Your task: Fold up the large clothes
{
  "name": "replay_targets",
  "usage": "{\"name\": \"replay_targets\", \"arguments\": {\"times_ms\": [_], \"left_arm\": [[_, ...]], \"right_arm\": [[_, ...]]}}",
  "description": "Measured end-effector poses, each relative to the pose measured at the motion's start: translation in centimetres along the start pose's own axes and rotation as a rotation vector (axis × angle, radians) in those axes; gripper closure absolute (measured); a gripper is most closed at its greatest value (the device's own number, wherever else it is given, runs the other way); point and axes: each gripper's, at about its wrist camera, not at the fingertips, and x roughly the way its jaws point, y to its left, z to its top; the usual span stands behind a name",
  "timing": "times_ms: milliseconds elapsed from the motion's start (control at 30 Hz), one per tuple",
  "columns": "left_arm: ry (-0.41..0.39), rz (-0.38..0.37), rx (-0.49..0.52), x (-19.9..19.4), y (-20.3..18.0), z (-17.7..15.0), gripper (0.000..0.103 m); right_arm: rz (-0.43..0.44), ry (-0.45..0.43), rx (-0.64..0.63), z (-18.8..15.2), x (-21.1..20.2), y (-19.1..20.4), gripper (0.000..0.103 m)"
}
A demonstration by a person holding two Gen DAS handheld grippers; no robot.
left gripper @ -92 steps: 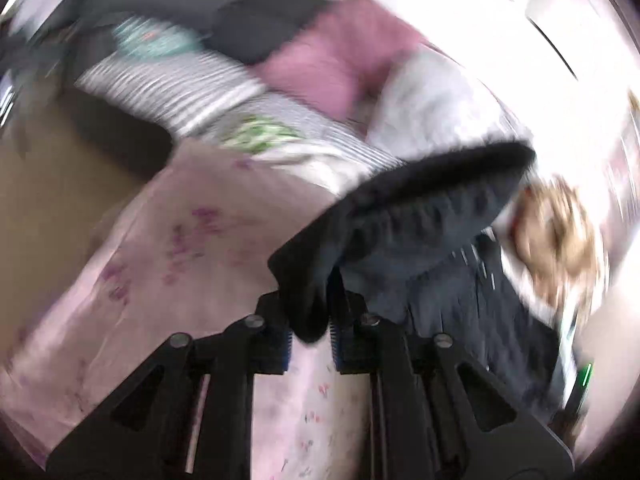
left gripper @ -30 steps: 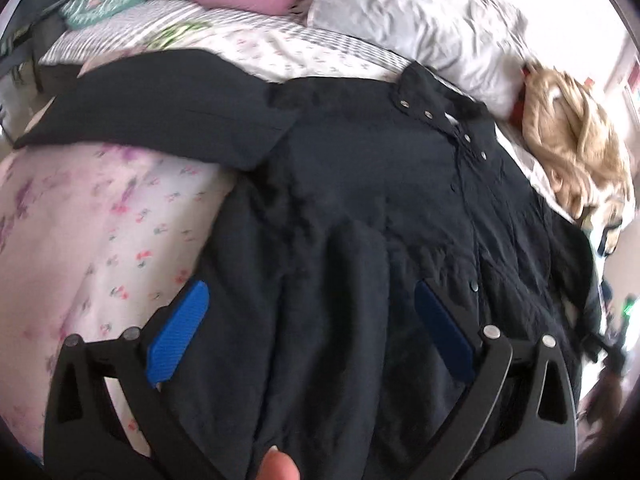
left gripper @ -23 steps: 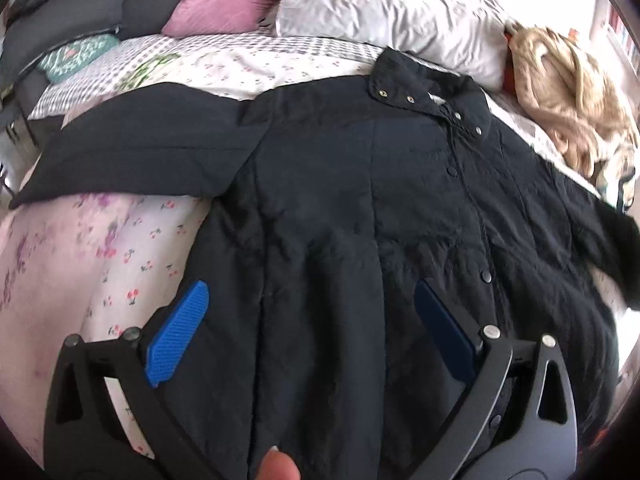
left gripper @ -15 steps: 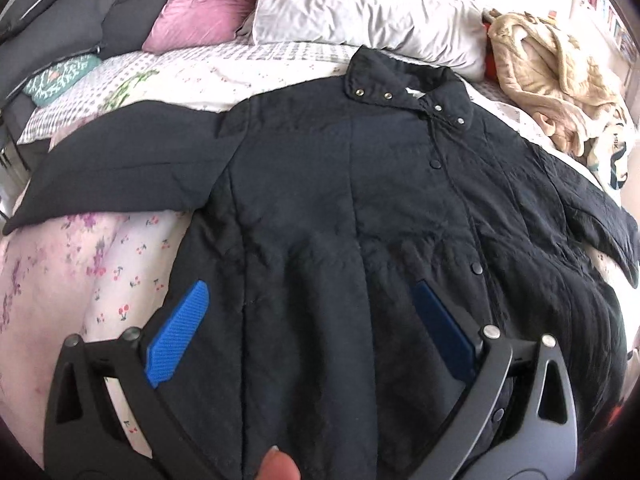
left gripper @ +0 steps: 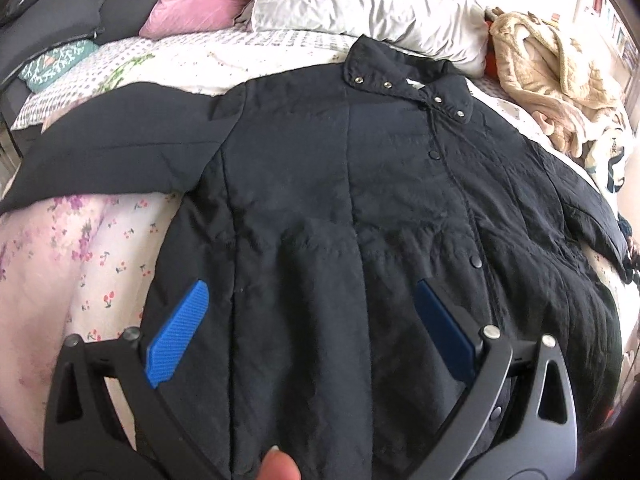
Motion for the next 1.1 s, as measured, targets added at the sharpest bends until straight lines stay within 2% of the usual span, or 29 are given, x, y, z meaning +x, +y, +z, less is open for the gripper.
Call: {"name": "replay_targets", "arguments": {"times_ms": [67,100,167,233,267,333,400,467,500,533,567,633,767,867,900,1000,1100], "left_arm": [[0.000,-0.012,-0.016,0.2,0.3,0.0,0.001],[-0.002,-0.015,-0.022,0.3,0.5,0.1,0.001],[-0.004,-0.009,-0.032,0.4,0.9,0.2,0.001],[-0.003,-0.007,-0.042,0.6,1.4,0.3,0.001],[0.000,-0.007,-0.050,0.7,1.7,0.4,0.001],[0.010,-0.007,-0.067,0.8,2.3,0.4,0.001],[0.011,-0.017,-0.089,0.7,3.1,0.5,0.001],[0.002,-0.018,-0.103,0.5,4.0,0.4,0.001],[0.001,-0.016,-0.109,0.4,4.4,0.4,0.001],[0.004,-0.017,-0.116,0.4,4.9,0.3,0.001],[0.015,-0.026,-0.128,0.5,5.4,0.2,0.001],[0.032,-0.044,-0.158,0.6,6.4,0.0,0.001],[0.032,-0.038,-0.207,0.2,8.6,-0.2,0.001],[0.016,-0.050,-0.277,-0.4,10.7,-0.4,0.001],[0.010,-0.051,-0.298,-0.5,11.4,-0.4,0.001],[0.030,-0.056,-0.331,-0.4,13.0,-1.0,0.001],[0.089,-0.111,-0.315,0.2,13.8,-2.2,0.001]], "right_arm": [[-0.084,-0.071,-0.113,0.7,-1.4,1.9,0.089],[-0.163,-0.154,-0.200,1.2,-2.7,3.1,0.090],[-0.306,-0.224,-0.309,2.5,-2.8,4.3,0.090],[-0.454,-0.203,-0.367,3.9,-0.5,4.8,0.090],[-0.489,-0.158,-0.362,4.3,1.2,4.9,0.089],[-0.452,-0.136,-0.275,4.1,1.9,4.7,0.085],[-0.391,-0.174,-0.220,3.3,0.8,4.8,0.080],[-0.359,-0.198,-0.234,2.5,-0.4,5.8,0.062],[-0.340,-0.218,-0.241,1.9,-1.5,6.2,0.041],[-0.314,-0.245,-0.241,1.6,-2.7,6.7,0.031],[-0.262,-0.277,-0.236,0.7,-4.4,7.3,0.031],[-0.162,-0.284,-0.222,-0.6,-6.4,8.4,0.029],[0.007,-0.239,-0.268,-4.4,-9.5,13.0,0.028],[0.115,-0.212,-0.287,-7.5,-10.3,16.1,0.024],[0.158,-0.191,-0.302,-9.1,-10.0,17.6,0.021],[0.201,-0.094,-0.391,-12.7,-8.2,20.8,0.020],[0.256,0.078,-0.498,-15.6,-6.2,22.4,0.020]]}}
